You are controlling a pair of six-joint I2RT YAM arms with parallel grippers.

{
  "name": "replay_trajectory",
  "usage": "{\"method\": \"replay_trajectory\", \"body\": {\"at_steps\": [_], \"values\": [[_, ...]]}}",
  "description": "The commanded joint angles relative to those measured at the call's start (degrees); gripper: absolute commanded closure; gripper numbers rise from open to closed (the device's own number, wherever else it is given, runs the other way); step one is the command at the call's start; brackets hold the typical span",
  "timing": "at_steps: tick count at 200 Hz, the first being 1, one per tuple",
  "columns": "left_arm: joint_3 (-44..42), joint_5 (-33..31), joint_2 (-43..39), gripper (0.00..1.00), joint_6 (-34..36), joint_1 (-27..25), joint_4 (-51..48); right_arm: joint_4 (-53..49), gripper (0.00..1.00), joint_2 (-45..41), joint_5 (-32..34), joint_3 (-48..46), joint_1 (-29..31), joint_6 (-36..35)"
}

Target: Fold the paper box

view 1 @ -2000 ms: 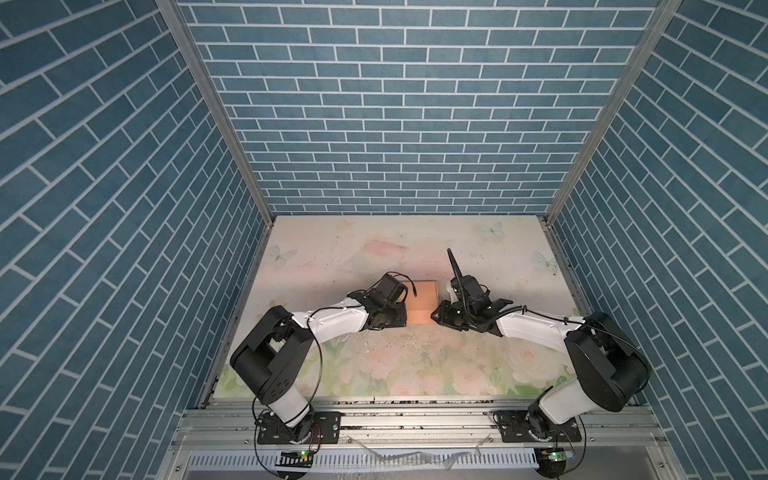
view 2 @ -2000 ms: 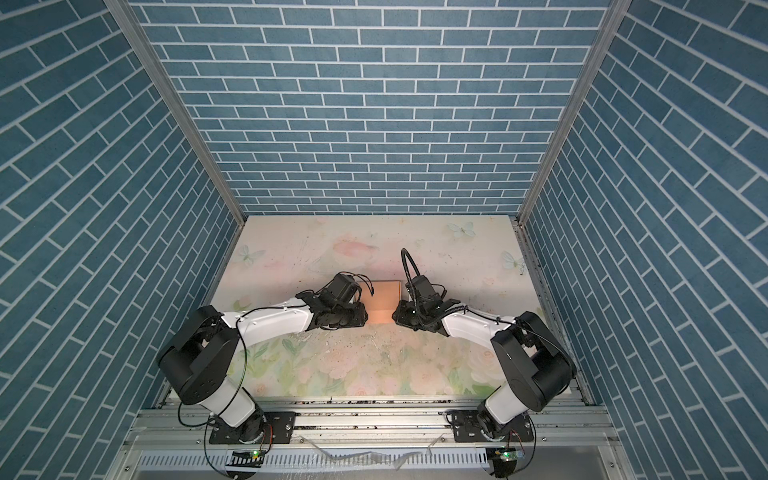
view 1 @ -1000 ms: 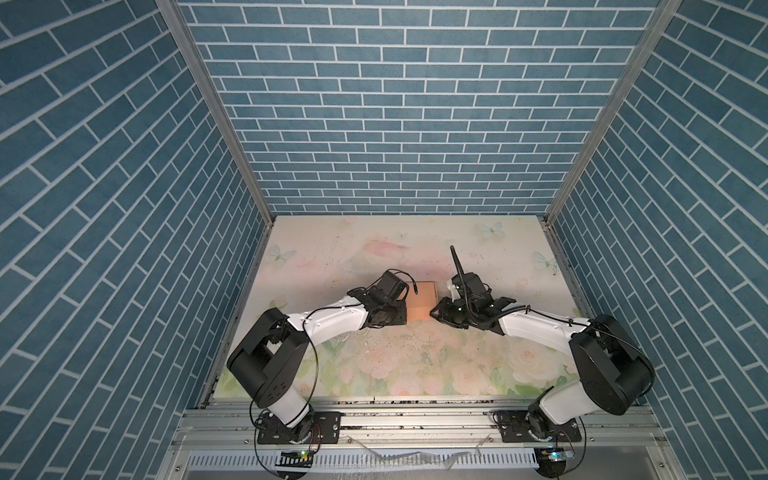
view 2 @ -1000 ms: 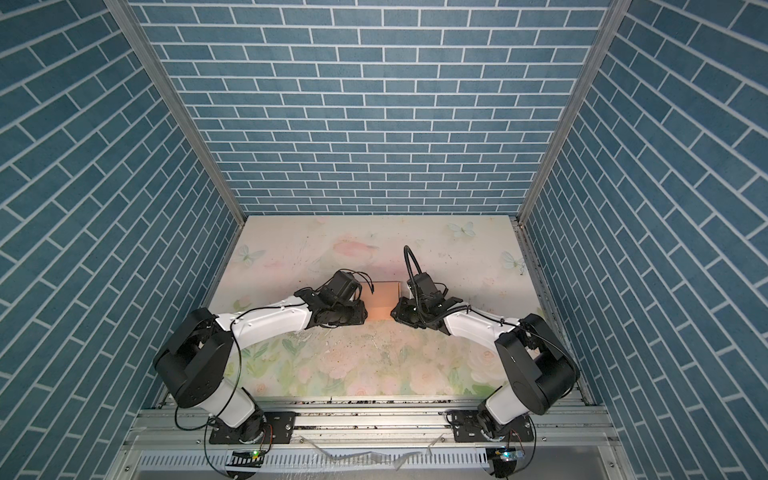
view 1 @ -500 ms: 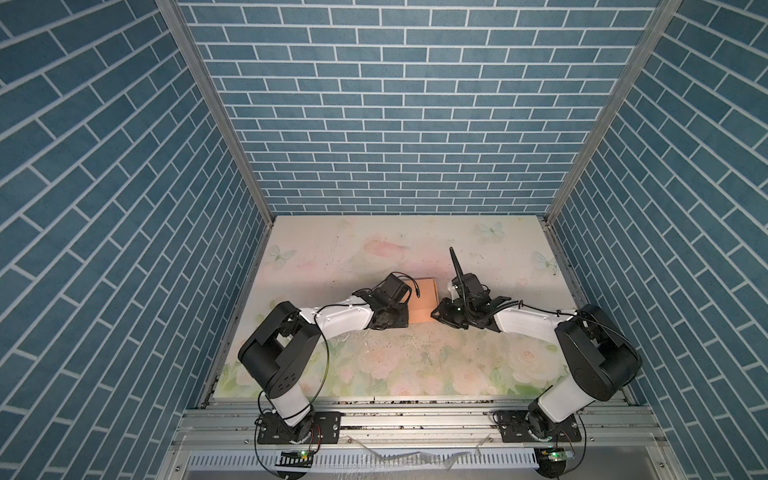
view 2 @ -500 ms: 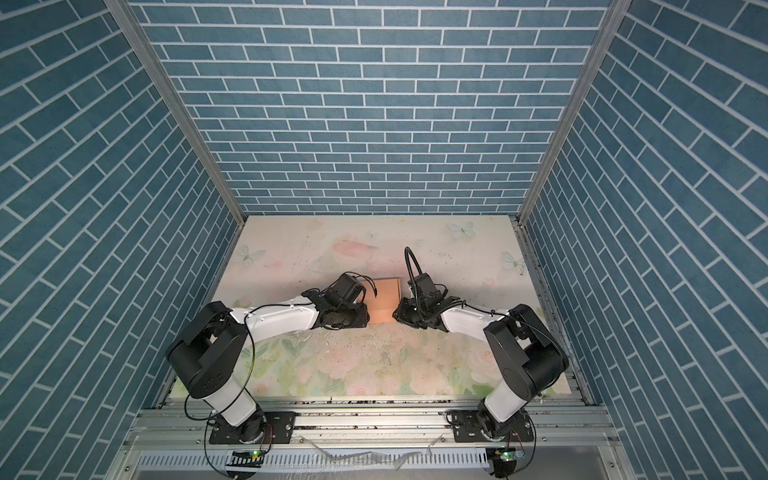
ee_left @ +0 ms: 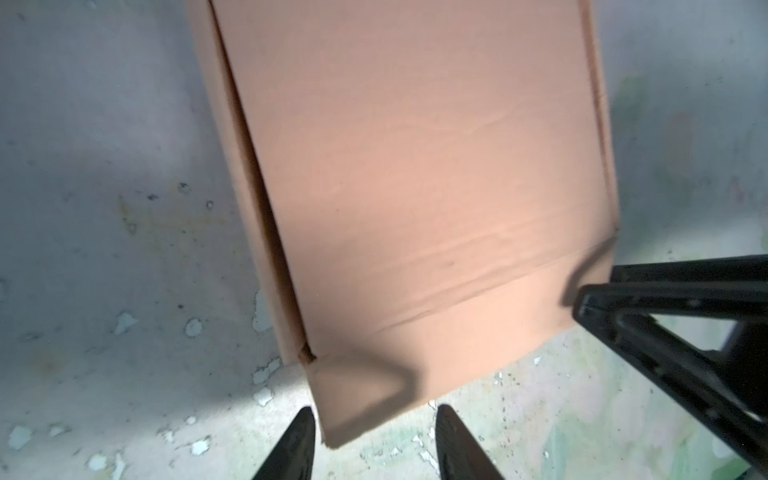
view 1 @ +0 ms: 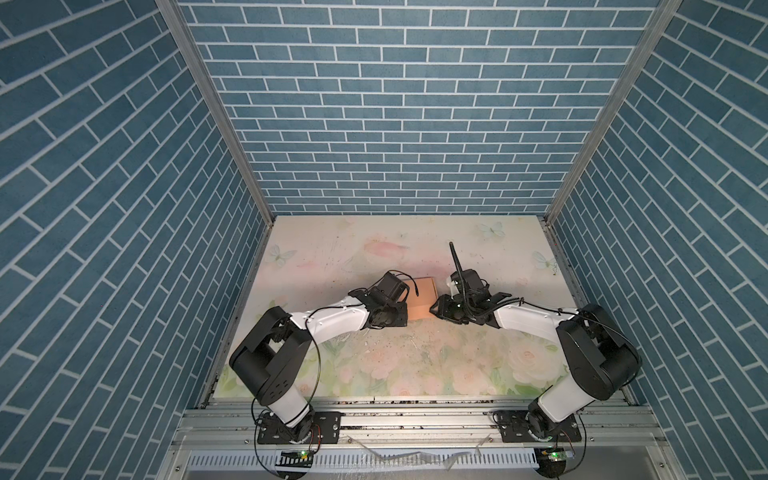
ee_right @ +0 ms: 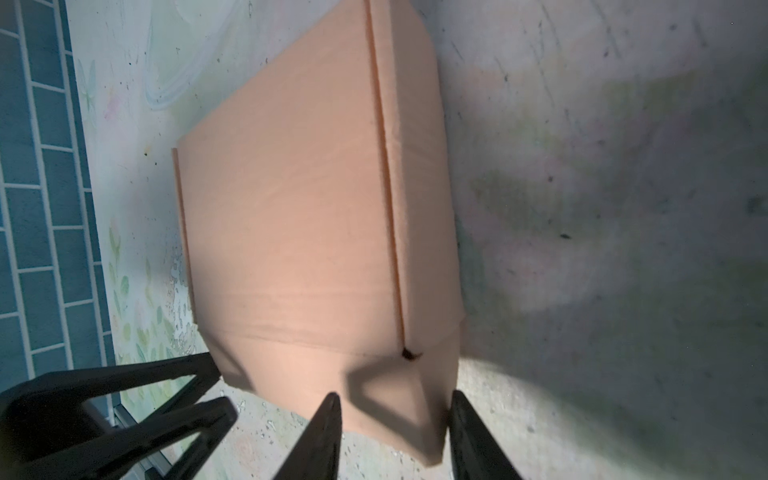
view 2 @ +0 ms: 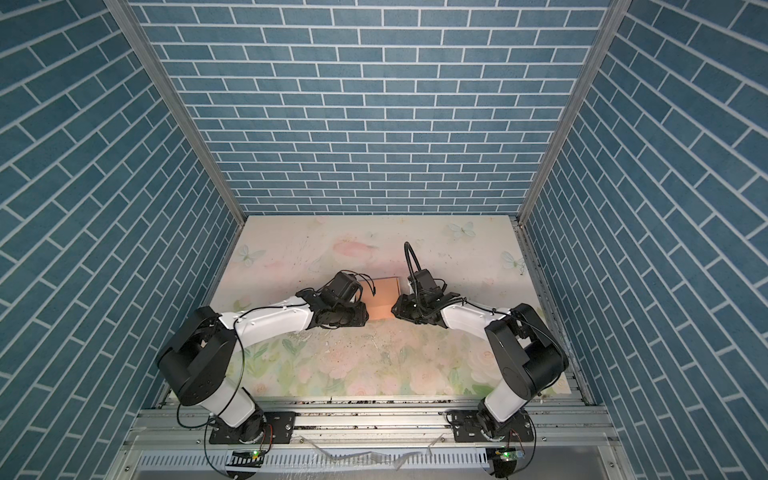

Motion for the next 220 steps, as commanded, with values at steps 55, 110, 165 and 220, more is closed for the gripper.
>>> {"method": "replay_trajectory", "body": {"at_steps": [55, 110, 165, 220], "values": [[-1.69, -0.86, -4.97, 0.50, 1.22, 3.27, -2.61, -1.79, 0.57, 3.66, 1.56, 3.75, -0.37, -3.54], [5.32, -1.96, -1.67, 0.50, 4.42, 7.38, -4.83, -4.62, 0.58, 4.38, 3.33, 5.78, -1.07, -7.44], [11.43, -1.08, 2.39, 0.50, 6.66, 11.13, -6.33, -4.17, 0.57, 8.82, -0.30, 12.01, -1.70, -18.84], [19.44, -1.05, 9.75, 0.50, 10.68, 13.07, -9.34, -5.40, 0.54, 13.88, -3.07, 19.47, -1.78, -30.05]]}}
